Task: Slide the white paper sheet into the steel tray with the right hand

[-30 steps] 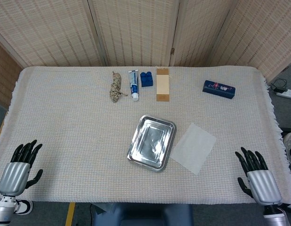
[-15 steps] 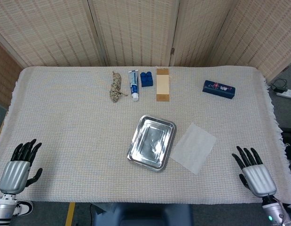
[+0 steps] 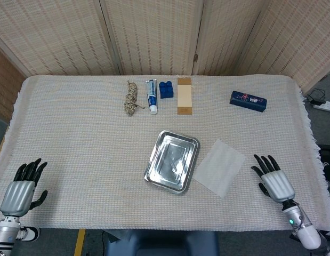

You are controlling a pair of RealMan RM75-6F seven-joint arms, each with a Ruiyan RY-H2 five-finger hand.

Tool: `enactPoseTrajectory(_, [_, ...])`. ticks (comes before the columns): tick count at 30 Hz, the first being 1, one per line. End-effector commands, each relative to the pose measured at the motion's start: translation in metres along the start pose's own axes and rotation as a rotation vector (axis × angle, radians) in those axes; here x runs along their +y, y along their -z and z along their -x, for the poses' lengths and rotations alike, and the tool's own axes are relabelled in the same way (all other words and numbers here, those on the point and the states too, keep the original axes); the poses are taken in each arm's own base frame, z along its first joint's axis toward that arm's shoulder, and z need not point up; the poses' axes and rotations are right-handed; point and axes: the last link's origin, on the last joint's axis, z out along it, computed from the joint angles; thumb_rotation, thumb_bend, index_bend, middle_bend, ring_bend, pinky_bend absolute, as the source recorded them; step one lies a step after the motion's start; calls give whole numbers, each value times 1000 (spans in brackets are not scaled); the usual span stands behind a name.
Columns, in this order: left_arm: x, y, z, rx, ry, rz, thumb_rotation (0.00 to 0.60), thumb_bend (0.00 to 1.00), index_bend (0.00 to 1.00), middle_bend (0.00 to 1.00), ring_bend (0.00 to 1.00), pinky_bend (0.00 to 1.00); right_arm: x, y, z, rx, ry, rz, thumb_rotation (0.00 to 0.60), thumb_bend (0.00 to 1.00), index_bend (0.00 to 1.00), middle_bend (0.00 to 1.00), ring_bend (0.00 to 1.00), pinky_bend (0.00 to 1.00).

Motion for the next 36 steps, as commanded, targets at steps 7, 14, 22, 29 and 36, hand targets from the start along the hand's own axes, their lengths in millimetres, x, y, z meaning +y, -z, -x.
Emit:
enactPoseTrajectory(7, [-7,-4,0,-7,20,-14,600,436,0,0,0,0,-20,-32,11,5,12,-51,600,458,264,0,0,0])
enactPoseTrajectory(14, [-9,-4,-1,-5,26,-22,600,436,0,0,0,0,-29,-42,14,19,19,-63,600,458,268,0,0,0])
enactPoseTrajectory(22, [-11,-4,-6,40,32,-13,600,436,7,0,0,0,-43,-58,17,20,25,-80,600,458,276,0,0,0])
enactPoseTrajectory(29, [-14,-3,-8,50,32,-27,600,436,8,0,0,0,-54,-67,18,21,35,-100,600,457,314,0,0,0])
enactPoseTrajectory(36, [-15,-3,-8,48,31,-28,600,436,7,0,0,0,-59,-65,14,84,17,-117,600,458,558,14,0,0])
